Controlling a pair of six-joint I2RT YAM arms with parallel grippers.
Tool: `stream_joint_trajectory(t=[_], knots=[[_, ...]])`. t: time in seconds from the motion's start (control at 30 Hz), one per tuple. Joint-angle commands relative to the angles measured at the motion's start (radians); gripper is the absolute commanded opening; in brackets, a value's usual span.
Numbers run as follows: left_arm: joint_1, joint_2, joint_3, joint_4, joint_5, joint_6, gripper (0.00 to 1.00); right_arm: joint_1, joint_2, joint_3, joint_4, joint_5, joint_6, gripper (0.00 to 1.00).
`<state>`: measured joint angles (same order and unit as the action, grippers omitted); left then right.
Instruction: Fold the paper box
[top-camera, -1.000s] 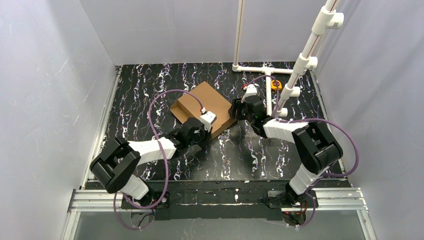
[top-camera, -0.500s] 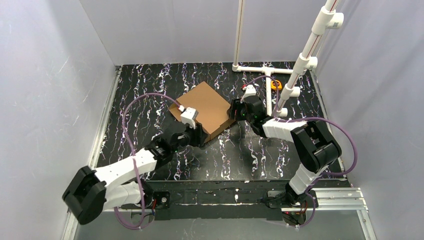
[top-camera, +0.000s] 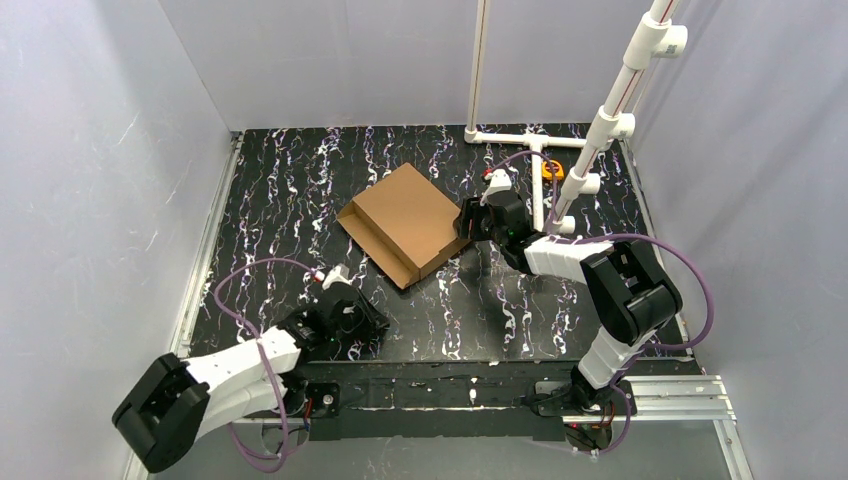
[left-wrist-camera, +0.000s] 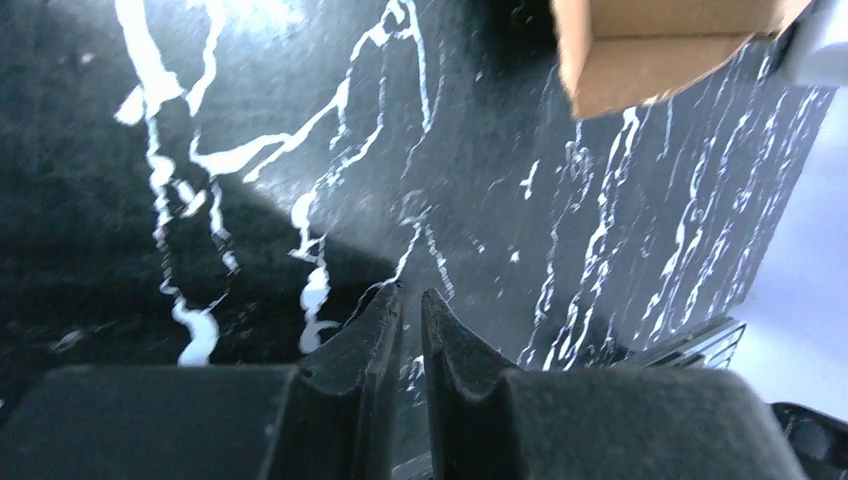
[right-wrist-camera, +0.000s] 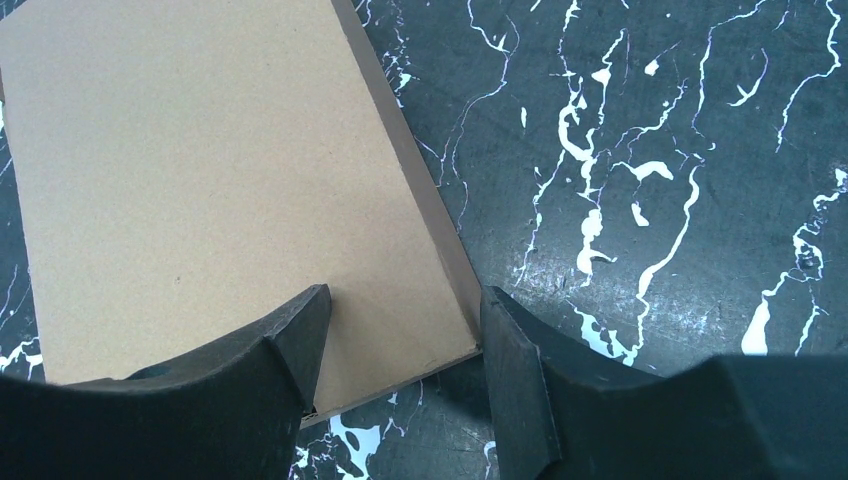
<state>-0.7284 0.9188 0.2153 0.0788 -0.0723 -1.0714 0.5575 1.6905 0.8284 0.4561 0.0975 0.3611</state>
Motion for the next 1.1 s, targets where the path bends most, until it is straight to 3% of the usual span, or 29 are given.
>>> stream_joint_trajectory(t=[0.0, 0.3, 0.47, 0.63, 0.9, 1.07], knots=[[0.002, 0.122, 0.01, 0.111, 0.03, -0.156, 0.13, 0.01, 0.022, 0.014, -0.048, -0.017, -0.007, 0.64], [0.002, 0.416, 0.137, 0.225, 0.016, -0.199, 0.09, 0.009, 0.018, 0.014, -0.05, -0.034, -0.007, 0.64], [0.007, 0.459, 0.196, 0.23, -0.114, -0.165, 0.08, 0.01, 0.018, 0.014, -0.05, -0.046, -0.004, 0.64], [0.018, 0.446, 0.269, 0.231, -0.189, -0.01, 0.08, 0.01, 0.015, 0.015, -0.051, -0.05, -0.007, 0.64], [0.019, 0.434, 0.382, 0.238, -0.017, 0.302, 0.14, 0.01, 0.022, 0.015, -0.052, -0.049, -0.011, 0.64], [0.022, 0.415, 0.374, 0.237, 0.096, 0.41, 0.16, 0.01, 0.023, 0.017, -0.054, -0.041, -0.016, 0.64]])
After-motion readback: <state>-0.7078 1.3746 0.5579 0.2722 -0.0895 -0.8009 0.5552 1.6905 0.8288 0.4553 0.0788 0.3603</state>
